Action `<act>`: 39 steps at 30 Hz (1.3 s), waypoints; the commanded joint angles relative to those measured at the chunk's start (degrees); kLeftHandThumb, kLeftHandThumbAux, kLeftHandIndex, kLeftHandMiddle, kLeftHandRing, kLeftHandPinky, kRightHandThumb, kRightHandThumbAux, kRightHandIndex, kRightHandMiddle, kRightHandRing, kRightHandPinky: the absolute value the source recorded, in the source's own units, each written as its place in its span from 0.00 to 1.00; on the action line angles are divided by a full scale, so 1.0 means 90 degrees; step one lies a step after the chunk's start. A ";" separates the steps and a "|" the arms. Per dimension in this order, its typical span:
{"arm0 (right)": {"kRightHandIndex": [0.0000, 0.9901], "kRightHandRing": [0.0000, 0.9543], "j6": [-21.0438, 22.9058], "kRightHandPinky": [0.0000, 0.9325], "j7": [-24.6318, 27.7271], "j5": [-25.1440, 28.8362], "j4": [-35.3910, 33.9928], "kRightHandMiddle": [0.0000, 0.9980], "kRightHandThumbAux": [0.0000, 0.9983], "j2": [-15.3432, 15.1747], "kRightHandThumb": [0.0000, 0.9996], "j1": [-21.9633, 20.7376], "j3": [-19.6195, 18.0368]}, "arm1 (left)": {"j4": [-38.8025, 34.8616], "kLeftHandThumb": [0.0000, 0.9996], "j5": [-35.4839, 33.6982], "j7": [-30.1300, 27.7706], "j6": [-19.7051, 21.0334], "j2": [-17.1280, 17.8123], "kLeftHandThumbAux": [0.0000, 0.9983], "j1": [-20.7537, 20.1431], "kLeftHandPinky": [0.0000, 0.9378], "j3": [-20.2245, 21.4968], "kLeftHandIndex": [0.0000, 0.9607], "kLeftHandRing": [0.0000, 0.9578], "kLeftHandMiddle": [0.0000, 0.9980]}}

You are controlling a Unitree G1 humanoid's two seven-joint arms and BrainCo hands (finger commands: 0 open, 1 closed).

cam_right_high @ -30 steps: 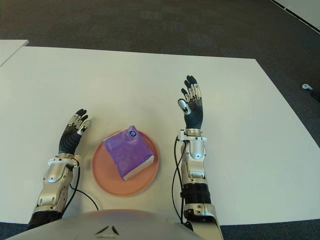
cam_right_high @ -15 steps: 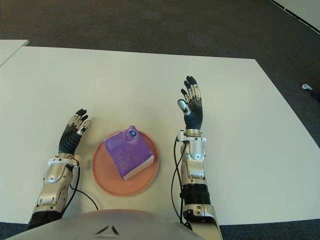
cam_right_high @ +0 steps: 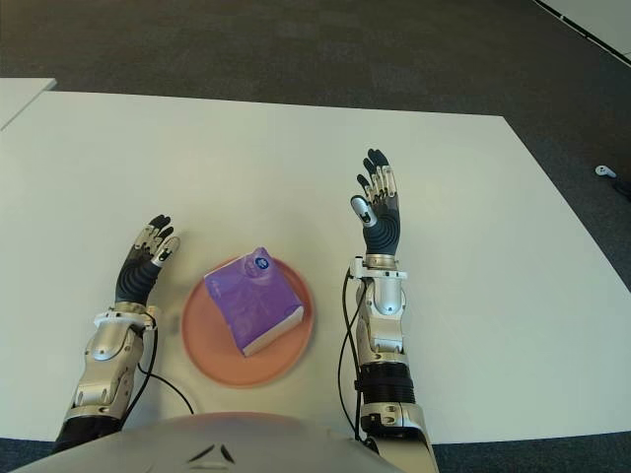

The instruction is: Put the tissue paper into the plate.

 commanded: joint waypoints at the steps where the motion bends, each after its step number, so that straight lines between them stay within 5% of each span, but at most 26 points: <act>1: 0.00 0.00 0.0075 0.00 -0.0003 -0.0017 -0.0014 0.00 0.45 0.0042 0.00 0.0060 -0.0010 | 0.0075 0.00 -0.0019 -0.0062 0.0246 0.0003 0.52 0.0130 0.00 -0.0019 0.00 0.00 0.00; 39: 0.00 0.00 0.0067 0.00 0.0027 0.0008 0.0052 0.00 0.45 0.0022 0.00 0.0018 -0.0051 | 0.0149 0.00 0.0001 0.0013 0.0193 -0.0015 0.54 0.0016 0.00 0.0024 0.00 0.00 0.00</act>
